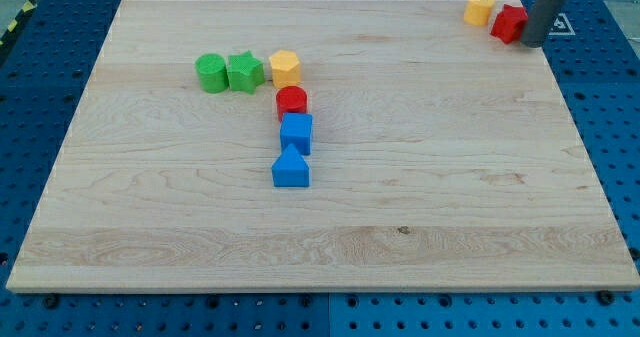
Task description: Push the group of blocks a bit right
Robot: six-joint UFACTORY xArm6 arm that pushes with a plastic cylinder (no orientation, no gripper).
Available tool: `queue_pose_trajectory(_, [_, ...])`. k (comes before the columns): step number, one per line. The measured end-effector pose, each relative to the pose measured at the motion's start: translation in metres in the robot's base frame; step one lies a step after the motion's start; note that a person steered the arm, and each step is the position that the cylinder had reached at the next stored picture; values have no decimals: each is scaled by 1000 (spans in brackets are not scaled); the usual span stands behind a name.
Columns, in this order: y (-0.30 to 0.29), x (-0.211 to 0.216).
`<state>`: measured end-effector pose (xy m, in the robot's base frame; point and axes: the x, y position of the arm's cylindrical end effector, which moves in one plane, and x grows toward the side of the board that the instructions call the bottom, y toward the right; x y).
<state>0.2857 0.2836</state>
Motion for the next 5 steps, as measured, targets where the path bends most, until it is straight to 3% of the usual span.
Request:
queue_pose_trajectory(2, [-11,-12])
queue_pose_trajectory(3, [-64,8])
queue_pose_trajectory(5, [-258,14])
